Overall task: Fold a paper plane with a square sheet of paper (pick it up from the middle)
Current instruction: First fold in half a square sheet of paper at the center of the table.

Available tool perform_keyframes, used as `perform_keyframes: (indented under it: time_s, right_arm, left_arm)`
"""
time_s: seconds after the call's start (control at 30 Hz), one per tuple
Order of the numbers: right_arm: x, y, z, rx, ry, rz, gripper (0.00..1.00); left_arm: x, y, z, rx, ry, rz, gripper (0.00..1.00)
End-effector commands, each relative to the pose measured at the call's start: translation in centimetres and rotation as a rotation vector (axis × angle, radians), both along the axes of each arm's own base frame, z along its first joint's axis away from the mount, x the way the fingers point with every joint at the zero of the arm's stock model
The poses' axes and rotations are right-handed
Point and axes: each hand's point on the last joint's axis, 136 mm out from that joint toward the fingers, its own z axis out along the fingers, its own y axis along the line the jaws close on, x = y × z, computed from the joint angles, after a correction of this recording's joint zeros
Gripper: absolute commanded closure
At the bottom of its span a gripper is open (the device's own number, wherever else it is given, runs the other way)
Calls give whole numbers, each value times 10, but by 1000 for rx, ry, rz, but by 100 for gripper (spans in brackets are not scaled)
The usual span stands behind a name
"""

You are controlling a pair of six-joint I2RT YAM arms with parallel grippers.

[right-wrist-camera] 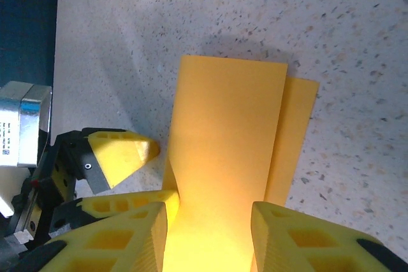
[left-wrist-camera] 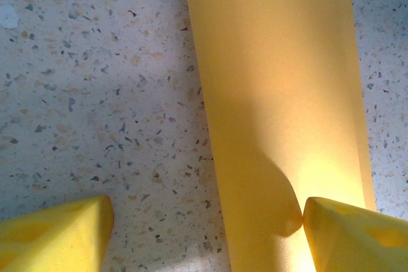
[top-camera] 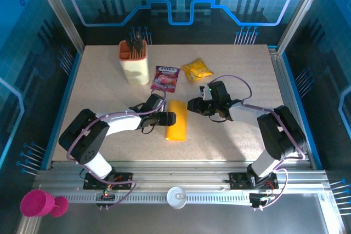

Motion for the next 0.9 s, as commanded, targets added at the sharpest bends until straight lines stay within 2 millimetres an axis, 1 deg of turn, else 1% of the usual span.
perform_keyframes:
  time_s: [0.0, 0.37, 0.57, 0.87]
  right_arm:
    - [-12, -13, -17, -80, 33, -23, 60]
    - [-21, -6, -29, -99, 52, -2, 71]
    - [-22, -2, -30, -99, 50, 6, 73]
    - [-24, 1, -32, -118, 48, 16, 74]
  left_arm:
    - [0, -5, 0, -30, 8, -8, 21]
    - [-6, -13, -3, -24, 25, -57, 21]
    - [-8, -17, -7, -29, 40, -74, 21]
    - [-12, -25, -9, -38, 51, -115, 21]
